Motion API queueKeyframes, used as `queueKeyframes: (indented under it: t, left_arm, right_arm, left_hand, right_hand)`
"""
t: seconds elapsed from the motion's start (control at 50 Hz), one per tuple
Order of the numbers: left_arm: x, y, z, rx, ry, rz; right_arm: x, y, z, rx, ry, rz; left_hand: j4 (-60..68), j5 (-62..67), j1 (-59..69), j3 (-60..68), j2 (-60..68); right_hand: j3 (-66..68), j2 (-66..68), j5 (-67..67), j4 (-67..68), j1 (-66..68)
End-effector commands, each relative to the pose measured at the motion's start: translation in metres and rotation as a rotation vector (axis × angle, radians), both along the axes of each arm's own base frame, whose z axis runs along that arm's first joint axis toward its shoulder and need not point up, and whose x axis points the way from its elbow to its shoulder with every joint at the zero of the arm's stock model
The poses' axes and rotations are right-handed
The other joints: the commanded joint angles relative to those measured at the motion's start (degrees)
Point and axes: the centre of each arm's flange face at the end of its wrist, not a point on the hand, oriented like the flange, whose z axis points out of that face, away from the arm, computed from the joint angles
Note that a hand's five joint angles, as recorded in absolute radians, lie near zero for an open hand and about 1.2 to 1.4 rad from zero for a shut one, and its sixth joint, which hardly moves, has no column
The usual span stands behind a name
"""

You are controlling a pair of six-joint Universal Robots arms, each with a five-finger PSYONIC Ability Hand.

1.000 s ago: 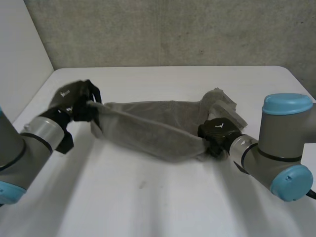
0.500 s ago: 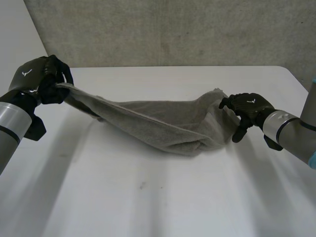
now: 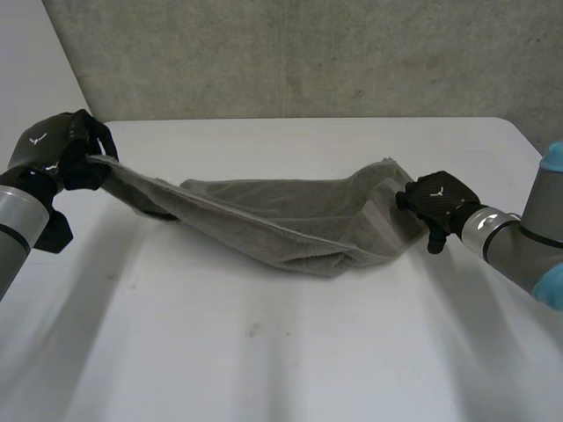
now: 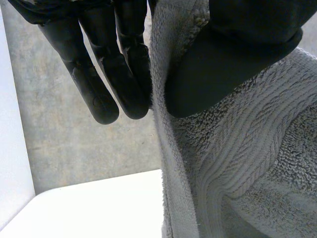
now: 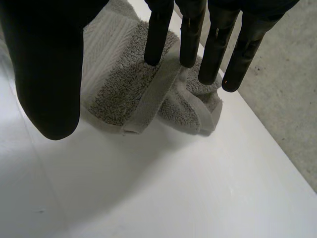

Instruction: Fold the towel.

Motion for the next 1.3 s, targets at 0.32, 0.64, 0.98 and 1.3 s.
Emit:
queueKeyframes:
  t: [0.32, 0.64, 0.98, 1.3]
  left_arm:
    - [-0.001, -0.004, -0.014, 0.049, 0.013, -0.003]
    - [-0.001, -0.005, -0.017, 0.061, 0.022, -0.005]
    - [-0.001, -0.006, -0.020, 0.070, 0.021, -0.006]
    - [-0.001, -0.006, -0.020, 0.071, 0.024, -0.005]
  right_arm:
    - [0.014, -0.029, -0.037, -0.123, 0.030, 0.089]
    - [0.025, -0.036, -0.047, -0.133, 0.027, 0.107]
    - [0.028, -0.034, -0.044, -0.093, -0.020, 0.095]
    - [0.019, -0.002, 0.032, 0.235, -0.328, 0.036]
  left_hand:
    - [10.2, 11.2, 12.8, 10.3, 10.2]
    - [10.2, 11.2, 12.8, 10.3, 10.2]
    - [10.2, 11.2, 12.8, 10.3, 10.2]
    - [10.2, 11.2, 12.8, 10.3, 10.2]
  right_hand:
    - [20.4, 20.6, 20.5, 20.4, 16.7]
    - [24.5, 24.6, 24.6, 24.4, 20.7]
    - [55.7, 55.9, 55.8, 55.6, 52.0]
    - [55.7, 55.9, 55.8, 55.6, 52.0]
